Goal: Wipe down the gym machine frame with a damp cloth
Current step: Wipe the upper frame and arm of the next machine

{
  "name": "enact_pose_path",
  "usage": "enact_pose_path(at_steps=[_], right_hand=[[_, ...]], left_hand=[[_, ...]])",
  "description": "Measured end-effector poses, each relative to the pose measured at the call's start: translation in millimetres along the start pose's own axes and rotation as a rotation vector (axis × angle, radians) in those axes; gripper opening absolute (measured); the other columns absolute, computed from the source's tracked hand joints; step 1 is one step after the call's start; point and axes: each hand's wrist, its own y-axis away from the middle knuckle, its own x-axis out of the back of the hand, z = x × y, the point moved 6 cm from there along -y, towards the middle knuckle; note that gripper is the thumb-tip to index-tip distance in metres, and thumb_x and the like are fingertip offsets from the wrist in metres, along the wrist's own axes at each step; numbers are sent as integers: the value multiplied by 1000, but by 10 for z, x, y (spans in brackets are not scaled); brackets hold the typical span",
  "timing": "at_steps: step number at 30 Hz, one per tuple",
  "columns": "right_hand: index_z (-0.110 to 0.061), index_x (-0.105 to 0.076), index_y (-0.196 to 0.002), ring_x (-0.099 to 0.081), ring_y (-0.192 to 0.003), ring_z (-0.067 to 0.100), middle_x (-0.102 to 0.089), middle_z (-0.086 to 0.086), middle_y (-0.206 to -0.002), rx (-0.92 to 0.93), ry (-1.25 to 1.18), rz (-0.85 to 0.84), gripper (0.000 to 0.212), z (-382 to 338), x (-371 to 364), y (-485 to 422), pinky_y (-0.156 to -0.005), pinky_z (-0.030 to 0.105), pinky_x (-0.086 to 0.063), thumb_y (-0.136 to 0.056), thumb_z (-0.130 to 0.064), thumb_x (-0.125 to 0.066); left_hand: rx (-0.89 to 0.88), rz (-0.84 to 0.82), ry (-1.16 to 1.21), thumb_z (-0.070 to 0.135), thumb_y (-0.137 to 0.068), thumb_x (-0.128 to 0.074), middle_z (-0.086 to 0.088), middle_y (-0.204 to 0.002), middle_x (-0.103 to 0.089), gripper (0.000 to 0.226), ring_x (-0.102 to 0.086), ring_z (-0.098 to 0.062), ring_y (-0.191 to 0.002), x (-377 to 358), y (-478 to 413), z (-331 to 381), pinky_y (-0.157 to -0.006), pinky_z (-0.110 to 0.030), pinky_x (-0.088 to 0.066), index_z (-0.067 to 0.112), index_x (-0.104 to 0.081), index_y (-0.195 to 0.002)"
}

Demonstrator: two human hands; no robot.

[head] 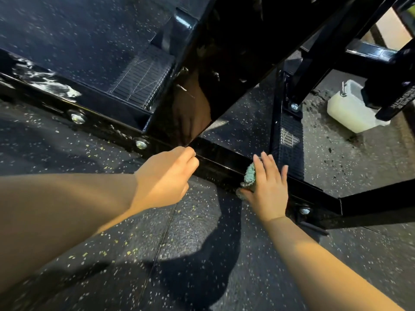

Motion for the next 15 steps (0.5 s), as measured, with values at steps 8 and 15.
enact_pose_path(at_steps=[8,15], right_hand=[[-7,-46,-139,-46,-130,37,-47,19,-142,219,-196,76,102,-950,83,-468,-107,50,-32,-50,-25,-93],[2,-47,-135,-51,-124,42,-47,23,-140,52,-84,-133,109,296,-3,5,-101,62,-31,-40,-20,-96]], left_hand=[[115,38,131,19,-78,-65,-13,-113,-57,33,-57,-27,-106,78,2,-76,-87,-31,-49,0,-61,-104],[-2,-182,57,27,-96,-33,-10,-142,-34,43,-27,-26,-136,-105,59,-70,-109,-38,-31,3,-41,-132]])
